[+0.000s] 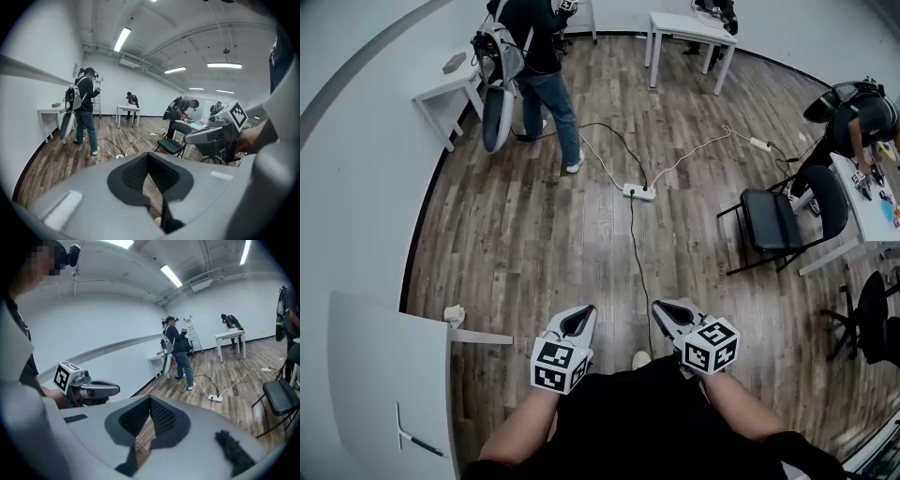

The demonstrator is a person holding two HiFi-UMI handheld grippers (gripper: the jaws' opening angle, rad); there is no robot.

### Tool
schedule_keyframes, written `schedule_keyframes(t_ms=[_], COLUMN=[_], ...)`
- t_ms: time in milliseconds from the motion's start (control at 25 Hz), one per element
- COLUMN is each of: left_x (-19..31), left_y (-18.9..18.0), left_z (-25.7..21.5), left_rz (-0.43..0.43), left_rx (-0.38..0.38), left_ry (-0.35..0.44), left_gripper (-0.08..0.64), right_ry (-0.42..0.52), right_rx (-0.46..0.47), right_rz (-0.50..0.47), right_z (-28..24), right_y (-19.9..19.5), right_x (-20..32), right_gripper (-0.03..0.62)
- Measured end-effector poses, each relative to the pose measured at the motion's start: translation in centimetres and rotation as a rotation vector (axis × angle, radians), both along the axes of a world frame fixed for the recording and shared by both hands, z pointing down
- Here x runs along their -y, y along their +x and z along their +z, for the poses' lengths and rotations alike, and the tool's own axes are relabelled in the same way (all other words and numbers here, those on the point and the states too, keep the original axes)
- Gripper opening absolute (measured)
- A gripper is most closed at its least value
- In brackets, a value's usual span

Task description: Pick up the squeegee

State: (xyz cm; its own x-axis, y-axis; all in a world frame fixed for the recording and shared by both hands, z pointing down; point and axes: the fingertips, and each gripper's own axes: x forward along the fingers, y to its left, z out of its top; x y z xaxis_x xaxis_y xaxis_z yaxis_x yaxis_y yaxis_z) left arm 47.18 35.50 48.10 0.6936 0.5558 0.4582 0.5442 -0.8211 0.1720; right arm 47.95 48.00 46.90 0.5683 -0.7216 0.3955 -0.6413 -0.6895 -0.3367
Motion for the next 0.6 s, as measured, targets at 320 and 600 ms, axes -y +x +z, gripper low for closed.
schedule_keyframes(t_ms=[320,600], left_x=[-1.1,-1.5], left_y=[-0.8,-2.6], left_z=[0.1,0.4], left_rz=[-0.076,-0.188], left_rx=[-0.010,0.008], left_ry=[-0.007,-0.008], left_gripper=[0.006,0.006], right_ry=[-0.008,-0.010], right_rx=[0.002,0.017], right_rz=[-0.071,-0.176], right_z=[0.4,0.8], right_y=[-0.5,-1.1], right_x=[-1.2,-1.5], right_gripper=[0.005,0.005])
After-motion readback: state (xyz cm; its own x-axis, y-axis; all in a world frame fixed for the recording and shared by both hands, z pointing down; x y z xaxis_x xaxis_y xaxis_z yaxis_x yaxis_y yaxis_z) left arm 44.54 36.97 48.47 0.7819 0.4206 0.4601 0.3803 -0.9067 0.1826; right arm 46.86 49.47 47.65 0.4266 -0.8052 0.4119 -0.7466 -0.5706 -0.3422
